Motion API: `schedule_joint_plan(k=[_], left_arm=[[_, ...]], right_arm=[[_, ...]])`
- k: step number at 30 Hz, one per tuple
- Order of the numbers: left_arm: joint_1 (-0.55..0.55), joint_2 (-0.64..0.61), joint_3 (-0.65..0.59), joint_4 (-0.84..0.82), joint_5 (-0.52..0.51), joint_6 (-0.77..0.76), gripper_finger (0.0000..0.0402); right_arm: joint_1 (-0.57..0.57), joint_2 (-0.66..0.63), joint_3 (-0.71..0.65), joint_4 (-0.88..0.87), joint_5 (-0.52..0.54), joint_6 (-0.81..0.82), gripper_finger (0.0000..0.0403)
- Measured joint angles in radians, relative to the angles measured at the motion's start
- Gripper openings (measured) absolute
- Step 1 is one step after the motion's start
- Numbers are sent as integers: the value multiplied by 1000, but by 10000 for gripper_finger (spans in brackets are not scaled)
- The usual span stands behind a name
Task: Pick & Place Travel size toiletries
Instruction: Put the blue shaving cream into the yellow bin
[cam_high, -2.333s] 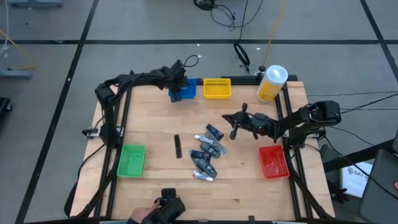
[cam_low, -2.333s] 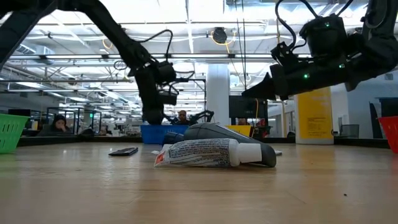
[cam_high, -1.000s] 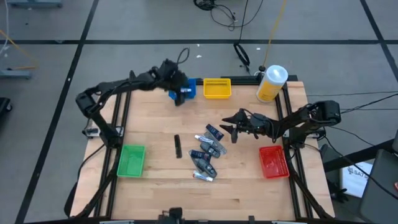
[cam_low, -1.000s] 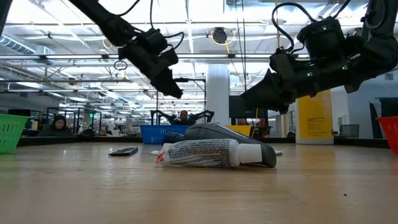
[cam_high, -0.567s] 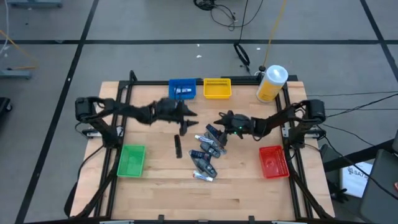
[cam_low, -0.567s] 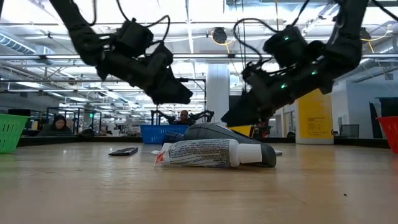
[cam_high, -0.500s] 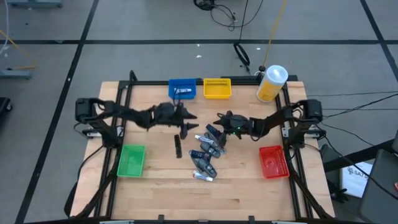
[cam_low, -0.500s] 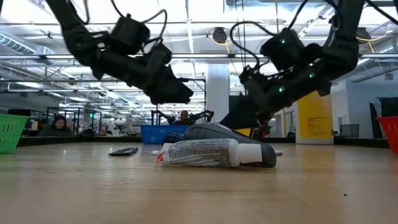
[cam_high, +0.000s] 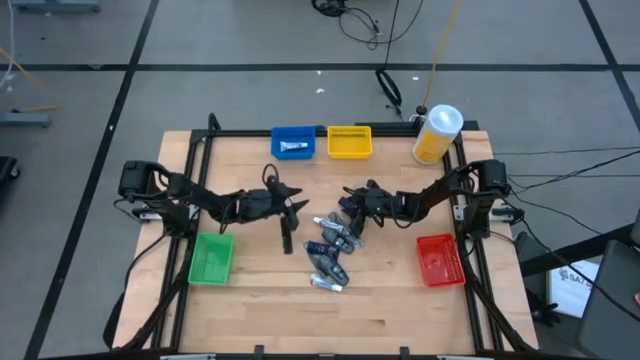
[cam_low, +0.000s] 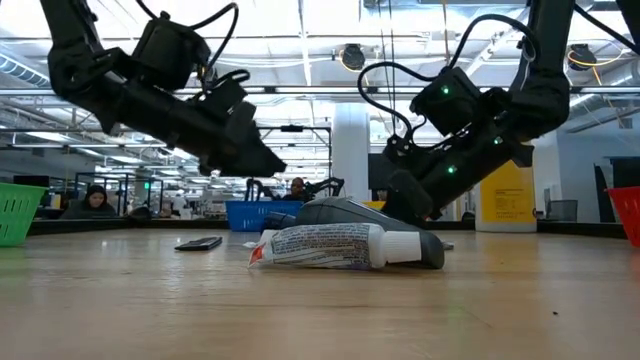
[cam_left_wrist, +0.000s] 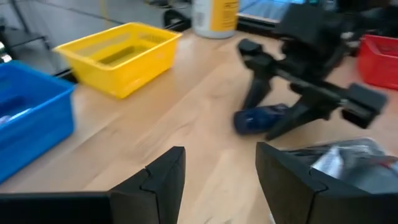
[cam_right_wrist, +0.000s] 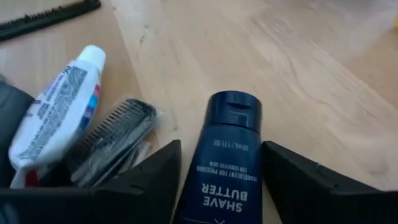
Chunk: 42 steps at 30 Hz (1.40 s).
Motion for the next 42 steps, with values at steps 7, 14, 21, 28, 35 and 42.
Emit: schedule_joint_plan(k=[7, 14, 21, 28, 35, 42], left_arm=[[20, 2, -45, -2, -39, -33, 191], [26, 2, -49, -3, -39, -32, 191], [26, 2, -49, -2, -39, -28, 191], [30, 2, -49, -1, -39, -28, 191], [30, 2, -49, -1, -39, -28, 191], [30, 2, -48, -1, -39, -28, 191]], right_arm=[[-24, -38, -1, -47, -7, 6, 114], [-175, -202, 128, -341, -133, -41, 76], [-371, -159, 467, -742, -286, -293, 76], [-499, 2, 732, -936, -332, -513, 75], [-565, 120, 820, -947, -425, -606, 75], [-589, 197, 820, -881, -425, -640, 75]])
